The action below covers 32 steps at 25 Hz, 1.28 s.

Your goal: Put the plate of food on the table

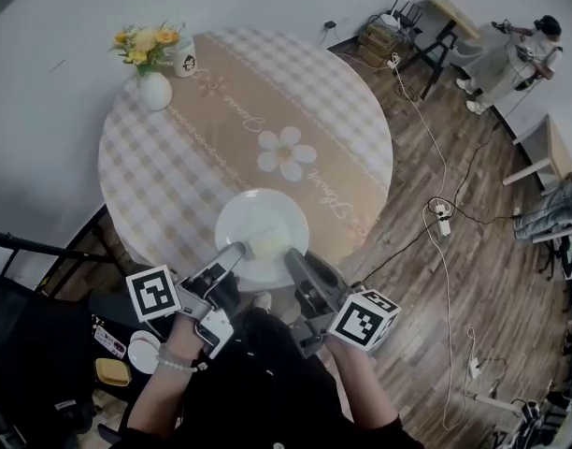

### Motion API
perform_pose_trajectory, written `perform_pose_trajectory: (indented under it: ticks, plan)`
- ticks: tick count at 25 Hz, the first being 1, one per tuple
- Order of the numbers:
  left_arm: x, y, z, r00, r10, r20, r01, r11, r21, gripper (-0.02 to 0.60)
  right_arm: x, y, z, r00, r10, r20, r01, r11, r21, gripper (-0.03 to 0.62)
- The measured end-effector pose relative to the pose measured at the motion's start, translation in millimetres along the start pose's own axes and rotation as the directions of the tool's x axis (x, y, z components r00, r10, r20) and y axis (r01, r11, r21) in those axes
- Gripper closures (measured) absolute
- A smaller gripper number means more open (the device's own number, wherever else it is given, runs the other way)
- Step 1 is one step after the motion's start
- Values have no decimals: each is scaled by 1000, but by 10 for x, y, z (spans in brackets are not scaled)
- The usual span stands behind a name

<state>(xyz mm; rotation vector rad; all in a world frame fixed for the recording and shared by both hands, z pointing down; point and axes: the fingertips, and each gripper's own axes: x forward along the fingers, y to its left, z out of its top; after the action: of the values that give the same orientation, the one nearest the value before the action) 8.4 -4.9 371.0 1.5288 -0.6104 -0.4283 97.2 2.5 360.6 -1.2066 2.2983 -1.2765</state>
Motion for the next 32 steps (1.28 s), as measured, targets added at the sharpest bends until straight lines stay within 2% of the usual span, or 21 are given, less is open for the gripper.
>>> perform_pose_trajectory:
  ticks: [8, 12, 17, 22, 32]
  plan:
    - [211, 43, 74, 998, 16, 57, -13, 999, -40, 566, 112, -142, 209, 998, 25, -63, -25, 1000, -6, 534]
    - [243, 37, 133, 997, 20, 76, -18, 999, -28, 566, 182, -171, 242, 996, 29, -85, -29, 1000, -3, 535]
    - [274, 27, 209, 997, 22, 74, -21, 1000, -17, 566, 261, -191, 267, 996, 27, -88, -27, 1000, 8, 534]
    - [276, 91, 483, 997, 42, 61, -41, 999, -21, 566, 532, -192, 272, 996, 9, -87, -7, 1000, 25, 536]
    - [373, 381, 671, 997, 76, 25, -75, 996, -44, 566, 772, -450, 166, 994, -45, -98, 50, 998, 45, 536]
